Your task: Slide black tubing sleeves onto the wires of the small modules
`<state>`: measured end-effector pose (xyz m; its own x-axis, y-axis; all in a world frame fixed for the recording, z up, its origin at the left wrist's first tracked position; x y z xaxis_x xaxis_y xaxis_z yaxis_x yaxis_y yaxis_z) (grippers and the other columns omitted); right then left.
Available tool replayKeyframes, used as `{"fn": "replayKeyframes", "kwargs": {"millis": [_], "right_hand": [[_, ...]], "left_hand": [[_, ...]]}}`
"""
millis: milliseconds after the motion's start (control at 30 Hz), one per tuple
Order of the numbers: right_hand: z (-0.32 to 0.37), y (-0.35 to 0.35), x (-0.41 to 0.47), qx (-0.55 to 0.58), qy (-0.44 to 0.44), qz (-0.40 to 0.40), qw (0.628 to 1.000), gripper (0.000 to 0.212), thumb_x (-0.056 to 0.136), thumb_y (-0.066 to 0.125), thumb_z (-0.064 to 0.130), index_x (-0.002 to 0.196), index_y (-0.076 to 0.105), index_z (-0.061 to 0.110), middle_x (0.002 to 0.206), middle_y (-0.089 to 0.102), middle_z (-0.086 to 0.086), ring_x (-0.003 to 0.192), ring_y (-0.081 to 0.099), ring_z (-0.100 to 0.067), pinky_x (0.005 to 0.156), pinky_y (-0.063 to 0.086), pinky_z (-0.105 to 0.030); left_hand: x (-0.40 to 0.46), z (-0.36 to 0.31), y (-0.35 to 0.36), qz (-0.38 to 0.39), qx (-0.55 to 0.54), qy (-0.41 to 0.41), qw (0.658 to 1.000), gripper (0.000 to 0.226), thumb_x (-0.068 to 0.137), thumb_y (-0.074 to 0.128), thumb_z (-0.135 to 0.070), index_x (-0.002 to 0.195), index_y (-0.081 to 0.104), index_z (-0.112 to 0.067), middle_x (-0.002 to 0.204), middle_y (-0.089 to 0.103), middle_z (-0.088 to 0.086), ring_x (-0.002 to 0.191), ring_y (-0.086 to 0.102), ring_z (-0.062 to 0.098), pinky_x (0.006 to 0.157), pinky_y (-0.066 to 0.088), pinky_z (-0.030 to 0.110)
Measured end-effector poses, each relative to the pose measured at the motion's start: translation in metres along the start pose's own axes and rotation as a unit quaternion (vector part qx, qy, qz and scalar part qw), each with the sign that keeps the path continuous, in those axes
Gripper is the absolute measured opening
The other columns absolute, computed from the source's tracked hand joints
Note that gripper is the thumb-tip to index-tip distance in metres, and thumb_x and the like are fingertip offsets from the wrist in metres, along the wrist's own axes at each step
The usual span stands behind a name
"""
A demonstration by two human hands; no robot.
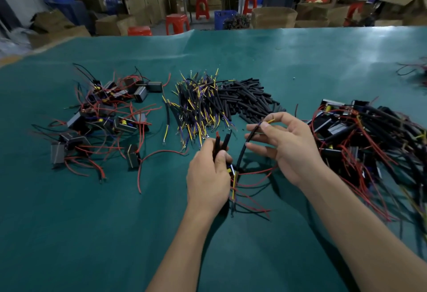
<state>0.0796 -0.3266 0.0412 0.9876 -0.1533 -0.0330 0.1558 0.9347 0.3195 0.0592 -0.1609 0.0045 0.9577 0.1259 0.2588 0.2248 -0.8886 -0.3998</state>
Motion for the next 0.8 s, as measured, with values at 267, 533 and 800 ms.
{"fn": "replayKeyframes", "kwargs": {"millis": [267,533,800], "right_hand": [[0.014,0.000,0.001,0.144,-0.089,-0.085,0.982,0.019,0.103,0.049,-0.003,0.090,0.051,0.010,0.076,0.070,-0.016,0.073,0.072,-0.027,0.066,0.061,-0.031],[0.037,-0.016,0.002,0.294,-0.076,-0.129,0.944,0.021,0.105,0.045,0.001,0.088,0.049,0.012,0.071,0.070,-0.011,0.065,0.071,-0.020,0.065,0.059,-0.027],[0.039,-0.024,0.005,0.311,-0.002,-0.084,0.947,0.024,0.106,0.044,0.008,0.085,0.053,0.016,0.076,0.072,-0.004,0.068,0.070,-0.017,0.059,0.054,-0.022]], "left_hand": [[0.001,0.004,0.001,0.026,-0.051,-0.022,0.998,0.009,0.097,0.049,-0.022,0.093,0.055,-0.026,0.081,0.070,-0.011,0.082,0.069,0.031,0.074,0.058,0.056],[0.002,0.006,0.002,0.013,-0.032,-0.016,0.999,0.010,0.099,0.052,-0.017,0.094,0.058,-0.024,0.083,0.069,-0.017,0.089,0.066,0.020,0.081,0.057,0.050],[0.002,0.007,0.002,0.014,-0.030,-0.022,0.999,0.013,0.101,0.052,-0.014,0.093,0.058,-0.023,0.082,0.069,-0.015,0.089,0.066,0.021,0.080,0.058,0.050]]}}
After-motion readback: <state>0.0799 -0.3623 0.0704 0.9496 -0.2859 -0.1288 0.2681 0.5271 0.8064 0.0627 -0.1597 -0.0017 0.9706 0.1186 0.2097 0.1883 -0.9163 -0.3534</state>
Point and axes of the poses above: each hand's wrist, its own x-axis towards the middle knuckle, its own y-axis out of the palm, z = x × y, the point moved 2 cm from there along x, towards the middle knuckle
